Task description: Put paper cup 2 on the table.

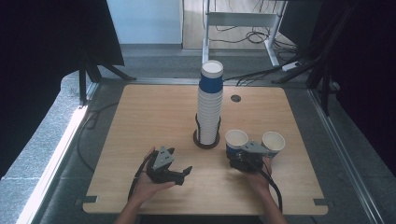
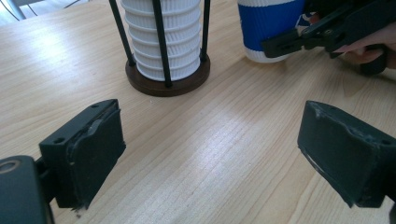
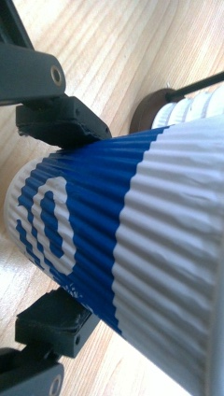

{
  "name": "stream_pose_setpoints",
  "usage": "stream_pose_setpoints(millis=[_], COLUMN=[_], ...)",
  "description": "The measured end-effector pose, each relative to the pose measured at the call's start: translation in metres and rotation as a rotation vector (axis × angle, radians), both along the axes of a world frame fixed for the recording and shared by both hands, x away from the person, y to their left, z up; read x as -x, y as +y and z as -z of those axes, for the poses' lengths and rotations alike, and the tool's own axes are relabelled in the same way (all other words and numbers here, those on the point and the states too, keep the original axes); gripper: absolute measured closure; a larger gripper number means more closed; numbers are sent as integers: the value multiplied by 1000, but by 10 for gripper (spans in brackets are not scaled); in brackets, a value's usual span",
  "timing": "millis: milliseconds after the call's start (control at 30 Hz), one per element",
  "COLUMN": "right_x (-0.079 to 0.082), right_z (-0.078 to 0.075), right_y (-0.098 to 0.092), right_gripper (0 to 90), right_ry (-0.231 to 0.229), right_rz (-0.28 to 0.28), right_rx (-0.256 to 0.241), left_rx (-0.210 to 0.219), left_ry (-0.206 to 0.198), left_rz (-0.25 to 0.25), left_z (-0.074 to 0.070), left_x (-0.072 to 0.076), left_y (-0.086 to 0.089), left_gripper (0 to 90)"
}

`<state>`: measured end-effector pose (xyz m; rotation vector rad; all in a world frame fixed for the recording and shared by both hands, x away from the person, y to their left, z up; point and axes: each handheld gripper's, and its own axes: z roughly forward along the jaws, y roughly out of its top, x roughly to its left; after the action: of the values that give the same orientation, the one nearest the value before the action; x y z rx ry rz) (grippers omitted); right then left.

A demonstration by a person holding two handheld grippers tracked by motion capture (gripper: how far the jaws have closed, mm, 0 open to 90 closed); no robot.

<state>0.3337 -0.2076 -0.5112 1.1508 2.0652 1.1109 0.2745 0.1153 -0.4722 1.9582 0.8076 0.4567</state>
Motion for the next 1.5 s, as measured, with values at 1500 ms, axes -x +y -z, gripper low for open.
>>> stream_pose_setpoints(millis=[1500], right_x=[25], right_z=[-8], right_y=[-13], right_gripper=[139], right_ry=[108], right_rz=[48], right_rx=[-34], left_rx=[-5], left_ry=[-11], left_rz=[19], left_z=[-4], left_x=[8], left_y=[7], left_gripper=[71])
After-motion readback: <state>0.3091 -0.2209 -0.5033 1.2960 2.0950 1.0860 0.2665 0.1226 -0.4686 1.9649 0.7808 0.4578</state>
